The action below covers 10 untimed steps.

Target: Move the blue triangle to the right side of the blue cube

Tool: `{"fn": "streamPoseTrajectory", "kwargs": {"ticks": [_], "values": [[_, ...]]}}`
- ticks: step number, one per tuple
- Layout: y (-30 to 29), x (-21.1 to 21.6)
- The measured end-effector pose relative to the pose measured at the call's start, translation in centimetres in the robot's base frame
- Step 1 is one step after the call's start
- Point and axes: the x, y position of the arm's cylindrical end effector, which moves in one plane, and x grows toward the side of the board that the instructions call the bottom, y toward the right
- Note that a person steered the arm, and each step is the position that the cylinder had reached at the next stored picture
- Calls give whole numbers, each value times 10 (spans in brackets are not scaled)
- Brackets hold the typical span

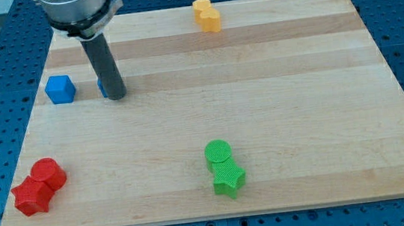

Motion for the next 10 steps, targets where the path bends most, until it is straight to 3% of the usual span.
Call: {"fn": "streamPoseTrajectory", "kwargs": {"ticks": [3,6,10], "values": [[47,-38],[-20,-38],[-46,-38]]}}
